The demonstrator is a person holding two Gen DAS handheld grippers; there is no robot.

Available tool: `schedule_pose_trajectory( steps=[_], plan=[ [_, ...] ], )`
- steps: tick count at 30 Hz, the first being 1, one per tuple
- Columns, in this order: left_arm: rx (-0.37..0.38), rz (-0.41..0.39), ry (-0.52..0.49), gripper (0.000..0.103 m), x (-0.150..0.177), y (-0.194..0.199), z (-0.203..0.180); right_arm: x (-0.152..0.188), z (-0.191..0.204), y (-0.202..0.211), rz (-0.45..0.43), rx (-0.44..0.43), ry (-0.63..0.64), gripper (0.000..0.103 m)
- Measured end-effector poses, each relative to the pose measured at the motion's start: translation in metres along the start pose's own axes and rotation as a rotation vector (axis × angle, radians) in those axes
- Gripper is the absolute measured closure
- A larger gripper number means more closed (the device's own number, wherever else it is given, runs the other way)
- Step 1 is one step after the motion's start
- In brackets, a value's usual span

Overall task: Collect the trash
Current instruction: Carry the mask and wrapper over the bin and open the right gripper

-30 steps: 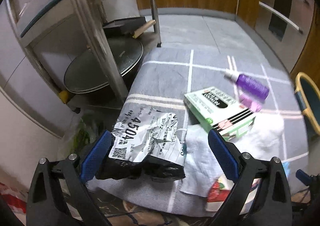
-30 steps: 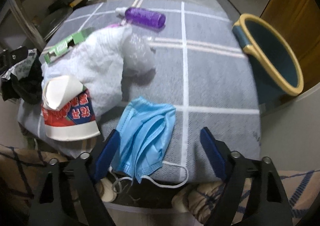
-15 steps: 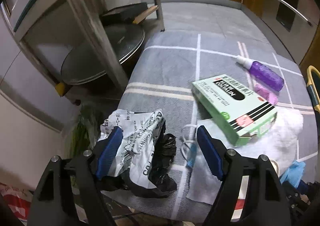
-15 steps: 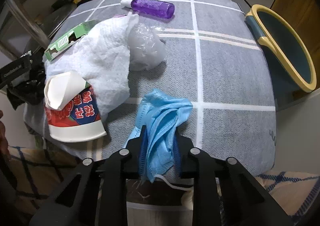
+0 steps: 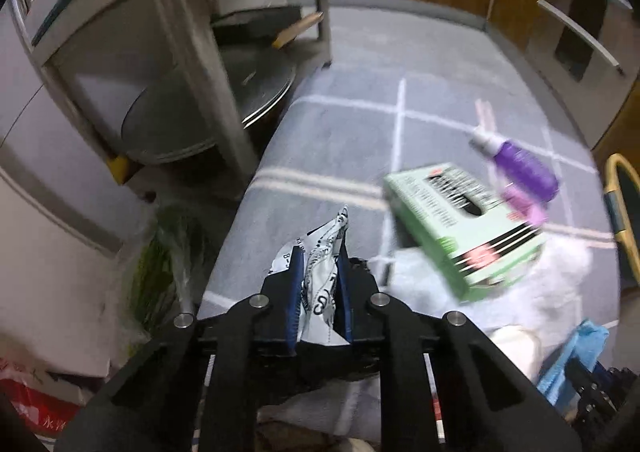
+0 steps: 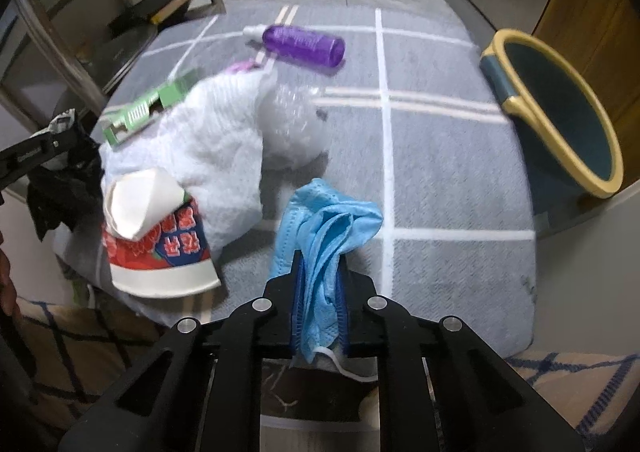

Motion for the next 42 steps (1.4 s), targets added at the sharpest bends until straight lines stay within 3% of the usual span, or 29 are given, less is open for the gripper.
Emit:
schedule_pose_trajectory(
  steps=[3,14,26,42],
  plan=[
    [0.039,-0.05,0.002,0.088,-0.005,0.016,-0.005,-0.004,-0.006,0.012,-0.046,0.021,-0.003,0.088],
    [0.072,-0.235,-0.152,0.088,-0.016,0.064,-0.045,-0.024,-0.011,0.047,-0.19,0.043,0.025,0.089],
    [0.119,-0.324,-0.24,0.088,-0.016,0.094,-0.072,-0.046,-0.038,0.08,-0.298,0.026,-0.041,0.091],
    [0.248,-0.411,-0.319,0.088,-0.026,0.139,-0.106,-0.086,-0.088,0.148,-0.408,-0.031,-0.117,0.091]
  ],
)
Point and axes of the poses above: each gripper's, at about its wrist camera, not at the fingertips, and y roughly against the way its jaws point, z to its left, x to its underside, the point moved 3 cm from there along -y, roughly the way its jaws point, and after that the axes turned 7 degrees about z, right-handed, at the moved point
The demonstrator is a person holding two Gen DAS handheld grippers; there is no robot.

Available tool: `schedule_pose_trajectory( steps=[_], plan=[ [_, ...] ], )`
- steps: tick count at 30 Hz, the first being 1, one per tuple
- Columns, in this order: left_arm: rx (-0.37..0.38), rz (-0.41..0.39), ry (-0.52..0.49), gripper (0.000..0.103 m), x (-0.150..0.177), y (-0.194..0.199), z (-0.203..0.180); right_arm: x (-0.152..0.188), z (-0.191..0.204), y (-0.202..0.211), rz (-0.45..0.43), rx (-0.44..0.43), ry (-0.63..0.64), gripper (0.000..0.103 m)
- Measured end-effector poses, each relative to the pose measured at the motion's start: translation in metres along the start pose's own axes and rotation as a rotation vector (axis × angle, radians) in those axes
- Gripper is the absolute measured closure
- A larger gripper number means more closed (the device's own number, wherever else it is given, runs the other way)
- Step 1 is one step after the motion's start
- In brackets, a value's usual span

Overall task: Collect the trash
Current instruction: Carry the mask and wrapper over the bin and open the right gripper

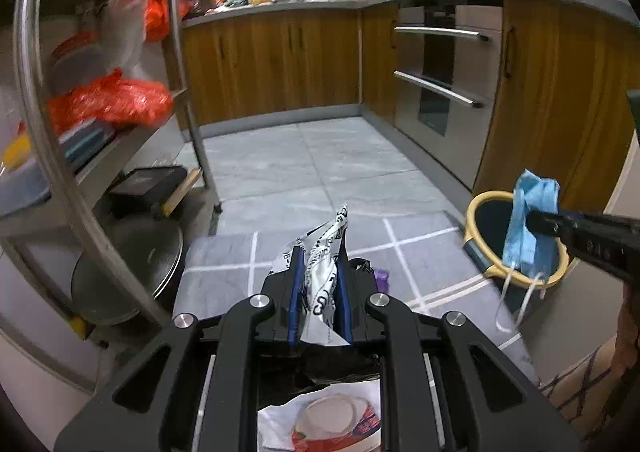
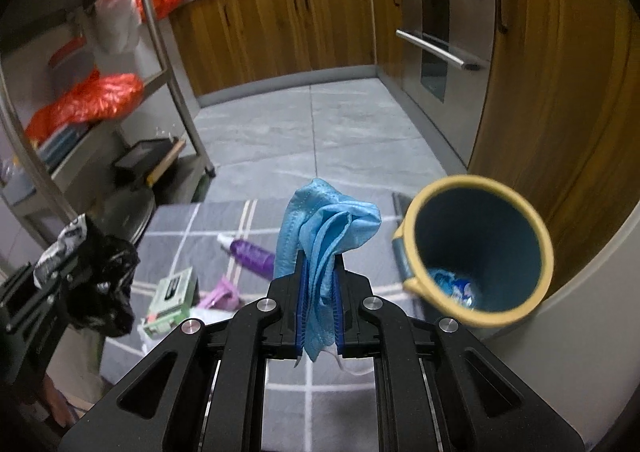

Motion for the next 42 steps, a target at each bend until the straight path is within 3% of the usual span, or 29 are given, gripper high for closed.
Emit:
schedule_pose_trajectory(
  steps=[6,15,20,34,42],
  plan=[
    [0.049,-0.01,-0.032,0.088,-0.02,-0.001,-0.022,-0.035,-0.029,0.014,-0.057,0.029,0.015,0.091],
    [0.13,-0.012,-0.137,0.088,-0.039,-0.012,-0.078,-0.074,-0.106,0.018,-0.117,0.131,-0.005,0.091],
    [0.207,-0.037,-0.182,0.087,-0.048,-0.016,-0.107,-0.08,-0.145,-0.004,-0.058,0.104,-0.102,0.091],
    [0.354,-0.004,-0.266,0.087,-0.073,-0.072,-0.191,-0.084,-0.186,-0.053,0.047,0.187,-0.078,0.091],
    [0.413,0.062,-0.288,0.087,-0.067,-0.109,-0.218,-0.085,-0.206,-0.087,0.12,0.241,-0.088,0.091]
  ],
)
Point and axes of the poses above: each gripper's, at about its wrist camera, not at the fingertips, and y roughly against the way its jaws point, z to its left, x to its underside, the point moved 3 cm from there along -y, roughly the way its jaws point, and after that the axes turned 7 degrees about z, right-handed, at the moved point
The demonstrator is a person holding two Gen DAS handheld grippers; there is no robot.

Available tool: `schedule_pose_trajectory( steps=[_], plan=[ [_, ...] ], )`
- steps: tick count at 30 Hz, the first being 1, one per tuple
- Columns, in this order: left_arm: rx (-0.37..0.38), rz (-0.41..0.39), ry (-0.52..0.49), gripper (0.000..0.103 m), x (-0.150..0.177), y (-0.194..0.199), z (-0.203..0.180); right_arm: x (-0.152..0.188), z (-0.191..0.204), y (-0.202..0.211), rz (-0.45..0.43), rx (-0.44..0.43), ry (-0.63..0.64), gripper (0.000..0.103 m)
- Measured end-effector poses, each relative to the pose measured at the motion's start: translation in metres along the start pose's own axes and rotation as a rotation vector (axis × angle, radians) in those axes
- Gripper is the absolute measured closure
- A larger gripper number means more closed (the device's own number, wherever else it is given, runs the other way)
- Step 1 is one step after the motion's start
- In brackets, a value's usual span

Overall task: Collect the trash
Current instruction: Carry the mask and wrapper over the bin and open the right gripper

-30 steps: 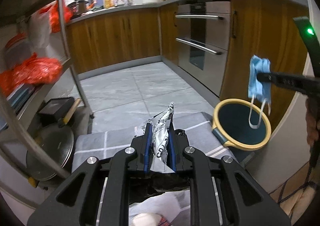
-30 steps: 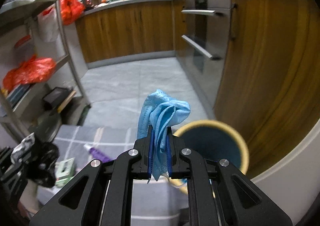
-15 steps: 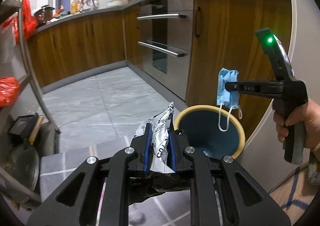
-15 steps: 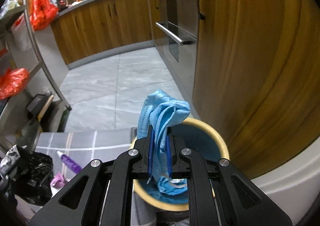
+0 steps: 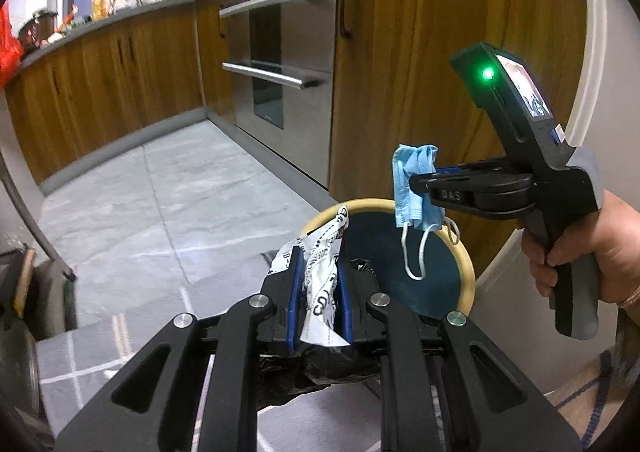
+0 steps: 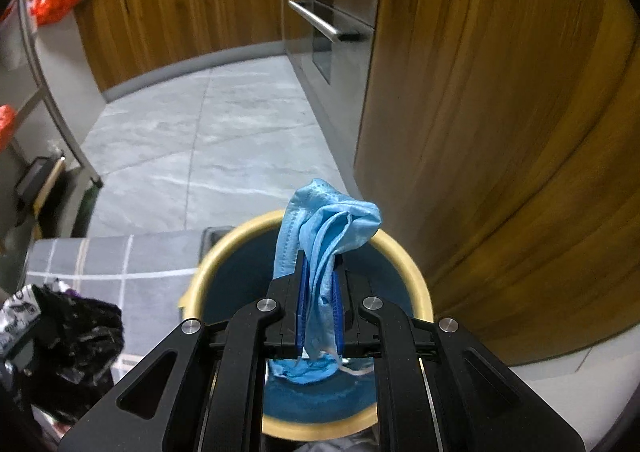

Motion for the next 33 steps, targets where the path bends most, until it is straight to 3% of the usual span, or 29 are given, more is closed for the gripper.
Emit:
schedule_pose_trajectory(
  steps=[18,26,30,33],
  plan=[
    [0.064,0.122,-0.079,0.087,-0.001,-0.085,-0.018,0.004,-0.019,-0.051,0.139,-0.007,-0.066,0.091],
    [0.065,0.14,-0.127,0.085,-0.006,-0.103,-0.037,0.008,-0.02,-0.059,0.173,-0.003,-0.079,0.087],
    [0.057,0.137,-0.117,0.08,-0.005,-0.103,-0.039,0.009,-0.022,-0.061,0.174,0.017,-0.071,0.082],
    [0.045,0.135,-0.118,0.07,-0.005,-0.102,-0.038,0.01,-0.024,-0.06,0.172,0.013,-0.085,0.075]
  ],
)
Point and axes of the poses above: each gripper's, at about its wrist camera, not at the fingertips, and y roughly against the way its jaws point, z to its left, x to its underside, the point moved 3 cm from there along -y, roughly the way its jaws point, and after that the axes turned 7 degrees about z, right-handed, at the moved point
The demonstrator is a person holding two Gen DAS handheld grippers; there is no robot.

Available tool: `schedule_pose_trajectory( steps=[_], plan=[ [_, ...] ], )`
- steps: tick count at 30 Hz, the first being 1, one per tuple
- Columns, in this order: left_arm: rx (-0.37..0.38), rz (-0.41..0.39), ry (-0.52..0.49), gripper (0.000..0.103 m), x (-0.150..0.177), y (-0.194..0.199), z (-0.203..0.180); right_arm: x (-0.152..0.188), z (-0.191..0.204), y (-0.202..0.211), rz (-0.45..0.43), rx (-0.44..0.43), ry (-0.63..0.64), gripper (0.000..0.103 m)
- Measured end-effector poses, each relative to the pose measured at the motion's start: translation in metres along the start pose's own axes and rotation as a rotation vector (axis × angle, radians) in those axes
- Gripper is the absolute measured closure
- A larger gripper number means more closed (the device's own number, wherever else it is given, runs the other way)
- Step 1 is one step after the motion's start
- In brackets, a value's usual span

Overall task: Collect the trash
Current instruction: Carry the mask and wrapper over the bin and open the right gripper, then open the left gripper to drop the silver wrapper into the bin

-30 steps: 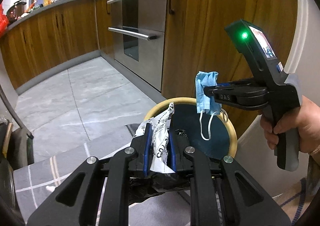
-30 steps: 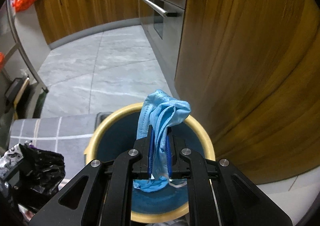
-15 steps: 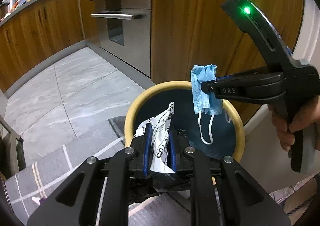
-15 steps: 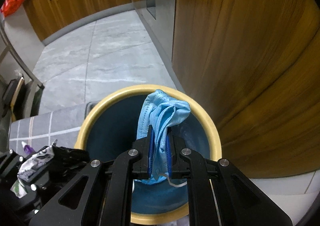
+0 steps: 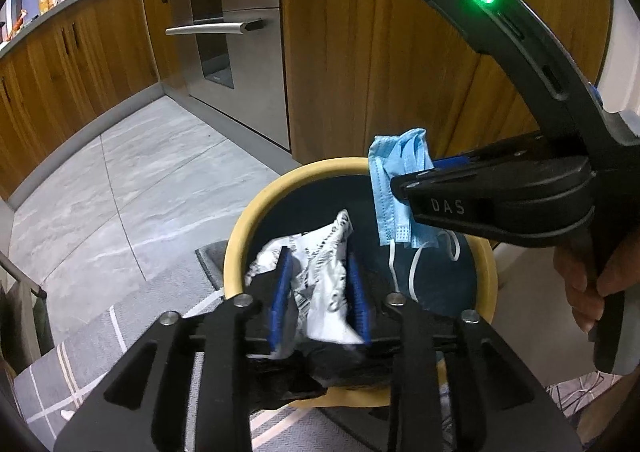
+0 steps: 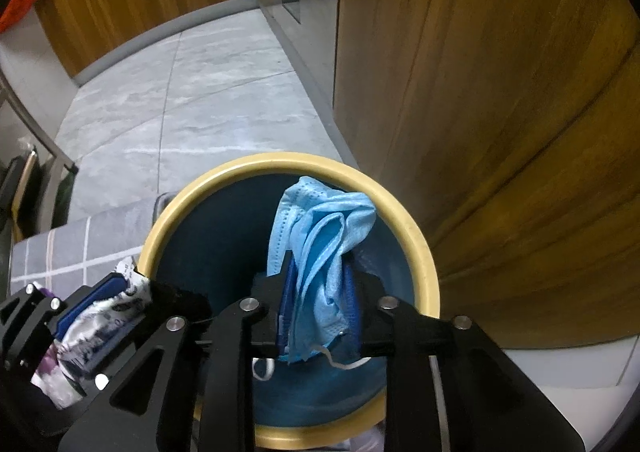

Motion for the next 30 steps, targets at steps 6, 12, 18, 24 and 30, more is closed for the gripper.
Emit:
schedule_pose_trajectory(
  steps=[6,12,18,24,30],
  plan=[
    [-0.018,-0.006,0.021,0.045,0.005,0.004,0.003,0.0,-0.003,0.005,-0.025,0.002,-0.011,0.057],
    [-0.05,-0.011,0.038,0.023,0.011,0.011,0.008,0.001,-0.005,0.01,-0.043,0.006,-0.02,0.043],
    [-0.064,-0.019,0.063,0.015,0.012,0.015,0.017,0.0,-0.004,0.016,-0.069,0.008,-0.023,0.037],
    [-0.083,-0.034,0.079,0.009,0.014,0.026,0.024,-0.002,-0.004,0.022,-0.09,0.008,-0.04,0.03],
    [-0.111,-0.071,0.12,0.006,0.009,0.047,0.03,0.0,-0.003,0.042,-0.151,-0.011,-0.049,0.021]
  ],
)
Point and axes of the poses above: each gripper's, at about its wrist camera, not at the fingertips, and y roughly against the way its jaws point, z to its left, x to its underside, the point moved 3 cm from there along -y, roughly the way its jaws point, and after that the axes turned 7 degrees about z, right-handed, at the moved point
